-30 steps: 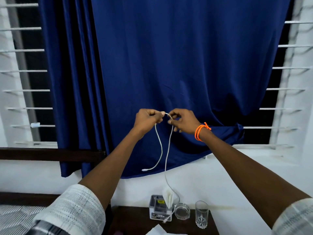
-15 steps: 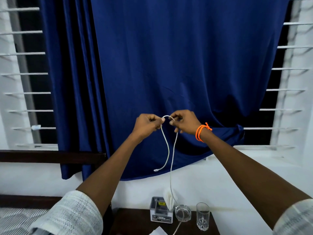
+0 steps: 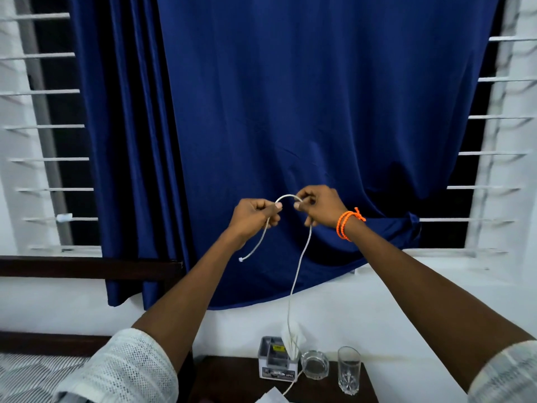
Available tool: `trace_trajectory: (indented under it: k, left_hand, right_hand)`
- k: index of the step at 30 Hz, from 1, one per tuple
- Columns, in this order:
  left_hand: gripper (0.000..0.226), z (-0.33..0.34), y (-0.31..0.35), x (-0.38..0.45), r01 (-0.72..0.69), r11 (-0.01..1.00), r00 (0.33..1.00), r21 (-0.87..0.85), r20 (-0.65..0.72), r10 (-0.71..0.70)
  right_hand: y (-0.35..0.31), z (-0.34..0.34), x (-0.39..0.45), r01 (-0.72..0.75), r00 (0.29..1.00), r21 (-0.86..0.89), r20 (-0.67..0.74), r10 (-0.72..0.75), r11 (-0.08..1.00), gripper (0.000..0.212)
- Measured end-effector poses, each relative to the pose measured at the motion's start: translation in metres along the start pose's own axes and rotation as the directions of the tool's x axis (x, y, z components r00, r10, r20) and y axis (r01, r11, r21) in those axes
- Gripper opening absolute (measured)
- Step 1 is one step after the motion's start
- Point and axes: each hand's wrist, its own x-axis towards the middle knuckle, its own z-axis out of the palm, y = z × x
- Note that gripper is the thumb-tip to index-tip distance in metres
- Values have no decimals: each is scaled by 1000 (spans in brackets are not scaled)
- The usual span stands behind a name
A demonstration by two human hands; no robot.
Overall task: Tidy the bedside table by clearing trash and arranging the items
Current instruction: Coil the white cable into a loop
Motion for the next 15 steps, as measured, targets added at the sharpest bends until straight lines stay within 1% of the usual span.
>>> trace_trajectory:
  k: [2,4,8,12,13,15]
  left_hand:
    - [24,-1,4,4,0,1000,1000,-12,-7,0]
    - [24,-1,7,6,-10,1000,1000,-4,1,10]
    - [24,-1,8,3,-10,1000,1000,-5,0,10]
    - [29,-4,3,-5,22,997,999,-67,26,-21]
    - [30,-6,2,-6,23,997,999,-80,33,-20]
    - [31,-7,2,-7,17,995,999,-95,40,-13]
  right_hand:
    - [2,2,-2,12,998,24,64,-13,1000,17]
    - [0,4,-3,44,995,44,91,-48,998,20]
    - [-7,6,0,72,997,58,34,-74,996,8]
    - [-7,3,4,25,997,76,-77,-19,997,6]
    - [-5,2,4,16,996,80,-87,-9,997,6]
    - [-3,2,4,9,998,79,-56,-4,997,7]
